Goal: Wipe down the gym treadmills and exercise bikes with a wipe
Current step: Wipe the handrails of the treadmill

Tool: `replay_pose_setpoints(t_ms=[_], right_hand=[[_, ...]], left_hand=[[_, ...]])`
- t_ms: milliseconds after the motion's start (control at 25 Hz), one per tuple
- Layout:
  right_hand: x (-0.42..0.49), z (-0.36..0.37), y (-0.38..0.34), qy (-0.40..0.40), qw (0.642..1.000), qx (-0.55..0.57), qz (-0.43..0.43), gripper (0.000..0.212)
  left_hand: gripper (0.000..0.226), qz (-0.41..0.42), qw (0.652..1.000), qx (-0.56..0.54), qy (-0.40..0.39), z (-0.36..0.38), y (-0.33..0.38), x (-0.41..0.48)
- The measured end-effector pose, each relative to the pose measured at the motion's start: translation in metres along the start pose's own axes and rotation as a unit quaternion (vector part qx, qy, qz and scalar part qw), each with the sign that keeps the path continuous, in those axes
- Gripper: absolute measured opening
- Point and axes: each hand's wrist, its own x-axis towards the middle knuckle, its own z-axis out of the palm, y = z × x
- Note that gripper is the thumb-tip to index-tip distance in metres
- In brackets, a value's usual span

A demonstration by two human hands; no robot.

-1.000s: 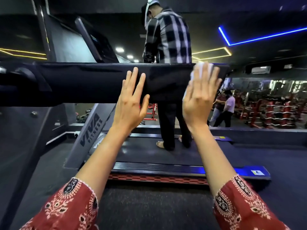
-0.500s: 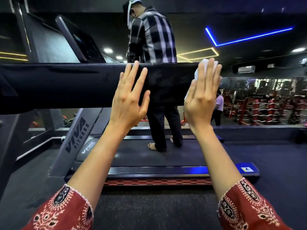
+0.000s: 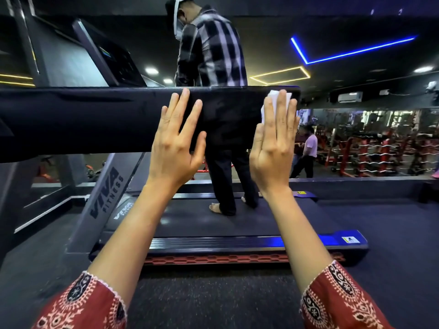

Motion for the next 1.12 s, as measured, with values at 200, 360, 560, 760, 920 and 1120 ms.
replay_pose_setpoints(t_ms=[200, 360, 560, 760, 920, 1120], right_hand=[[-0.012, 0.005, -0.004, -0.033, 0.996, -0.040, -0.072, 0.044], [0.018, 0.016, -0.026, -0.018, 0.999, -0.017, -0.044, 0.046], [0.018, 0.027, -0.039, -0.002, 0.999, -0.037, -0.038, 0.045], [-0.018, 0.023, -0.037, -0.028, 0.998, -0.032, -0.052, 0.047], [-0.019, 0.026, -0.045, -0.065, 0.989, -0.043, -0.122, 0.054], [0.013, 0.037, -0.062, -0.040, 0.995, -0.025, -0.085, 0.047]], left_hand=[[0.047, 0.005, 1.000, 0.013, -0.012, -0.008, -0.007, -0.007], [0.047, -0.008, 1.000, 0.020, -0.002, -0.014, -0.017, -0.007], [0.048, -0.031, 0.999, 0.019, 0.007, -0.020, -0.028, -0.008], [0.047, -0.037, 0.999, 0.021, 0.013, -0.022, -0.034, -0.020], [0.047, -0.035, 0.999, 0.020, 0.015, -0.024, -0.037, -0.024], [0.046, -0.045, 0.998, 0.020, 0.026, -0.028, -0.047, -0.023]])
